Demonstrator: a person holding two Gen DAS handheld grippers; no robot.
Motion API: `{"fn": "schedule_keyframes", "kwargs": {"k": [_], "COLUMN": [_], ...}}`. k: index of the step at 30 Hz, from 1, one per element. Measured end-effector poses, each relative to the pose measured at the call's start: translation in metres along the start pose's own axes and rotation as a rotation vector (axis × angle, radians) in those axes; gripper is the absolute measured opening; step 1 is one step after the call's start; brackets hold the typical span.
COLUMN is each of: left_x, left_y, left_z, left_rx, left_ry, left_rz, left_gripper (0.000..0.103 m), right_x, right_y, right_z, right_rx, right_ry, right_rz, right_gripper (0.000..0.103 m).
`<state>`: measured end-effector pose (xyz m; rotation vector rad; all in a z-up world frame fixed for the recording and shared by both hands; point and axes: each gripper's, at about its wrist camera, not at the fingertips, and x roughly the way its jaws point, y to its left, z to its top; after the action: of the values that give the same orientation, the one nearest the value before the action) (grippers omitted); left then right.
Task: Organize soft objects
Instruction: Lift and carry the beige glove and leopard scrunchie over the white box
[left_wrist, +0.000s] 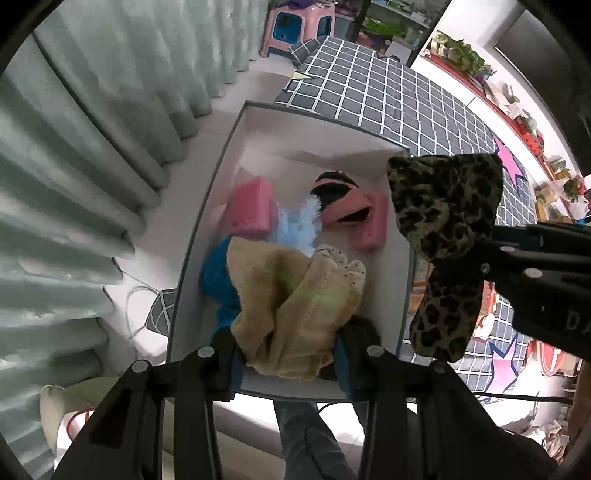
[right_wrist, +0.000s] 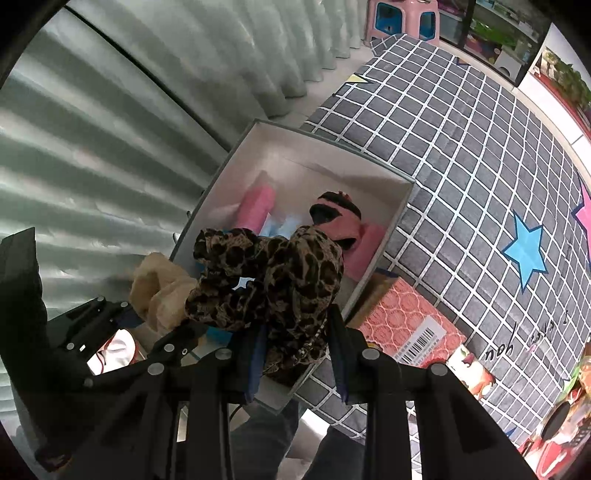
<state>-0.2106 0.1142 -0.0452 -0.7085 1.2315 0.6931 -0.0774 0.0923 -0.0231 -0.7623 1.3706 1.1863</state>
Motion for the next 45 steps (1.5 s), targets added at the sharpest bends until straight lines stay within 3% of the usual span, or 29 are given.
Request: {"fn": "schedule_keyframes", "kwargs": {"k": [45], "left_x": [0.017], "left_y": [-0.003], "left_z": [0.003], "left_rx": [0.012], "left_ry": [0.049], "left_rz": [0.008], "left_gripper": [0.044], "right_x": [0.01], "right_y": [-0.004], "right_z": [0.006], "right_rx": [0.024], "right_ry": [0.025], "right_rz": [0.009], "right_gripper": [0.032]}}
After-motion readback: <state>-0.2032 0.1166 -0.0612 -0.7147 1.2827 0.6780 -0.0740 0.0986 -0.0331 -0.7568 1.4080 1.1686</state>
